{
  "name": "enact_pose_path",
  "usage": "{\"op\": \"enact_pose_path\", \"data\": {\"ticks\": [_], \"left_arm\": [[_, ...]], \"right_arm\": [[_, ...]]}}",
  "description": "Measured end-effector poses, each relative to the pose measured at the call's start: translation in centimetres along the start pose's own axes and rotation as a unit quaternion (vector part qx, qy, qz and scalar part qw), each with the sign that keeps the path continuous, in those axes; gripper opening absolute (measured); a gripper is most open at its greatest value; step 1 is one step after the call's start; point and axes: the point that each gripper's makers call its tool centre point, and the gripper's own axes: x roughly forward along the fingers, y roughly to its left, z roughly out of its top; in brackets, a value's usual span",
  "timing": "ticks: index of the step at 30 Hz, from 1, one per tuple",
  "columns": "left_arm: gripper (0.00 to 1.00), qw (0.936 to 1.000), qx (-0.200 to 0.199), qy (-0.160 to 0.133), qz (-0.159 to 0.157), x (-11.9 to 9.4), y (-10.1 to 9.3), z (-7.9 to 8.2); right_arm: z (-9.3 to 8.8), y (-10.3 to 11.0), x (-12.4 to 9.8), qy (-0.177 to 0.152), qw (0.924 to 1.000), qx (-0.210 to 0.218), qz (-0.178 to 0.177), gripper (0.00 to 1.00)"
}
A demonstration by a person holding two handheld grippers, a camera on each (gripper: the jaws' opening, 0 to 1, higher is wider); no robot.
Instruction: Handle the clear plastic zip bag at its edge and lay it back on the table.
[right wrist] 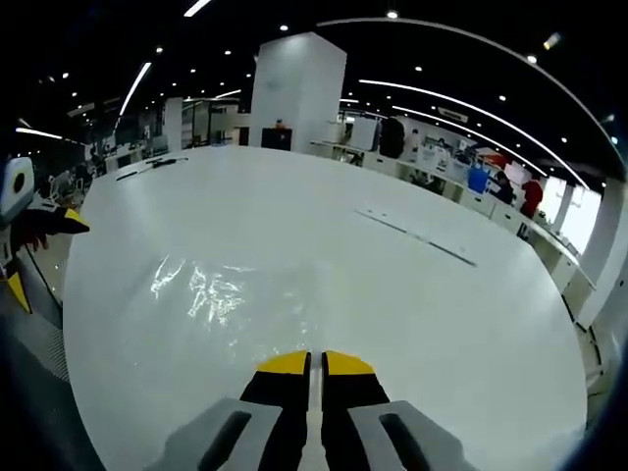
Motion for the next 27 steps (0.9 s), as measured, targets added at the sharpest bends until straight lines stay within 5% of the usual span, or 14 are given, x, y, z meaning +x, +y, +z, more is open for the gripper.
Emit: {"op": "enact_pose_path", "data": {"ticks": [27], "left_arm": [[0.85,0.9952,0.075,-0.013,-0.062,3.2,-0.2,5.7]], "right_arm": [[3.0,1.1,-2.5,-0.044,0.9983,-0.034,0.014,0.0]]}}
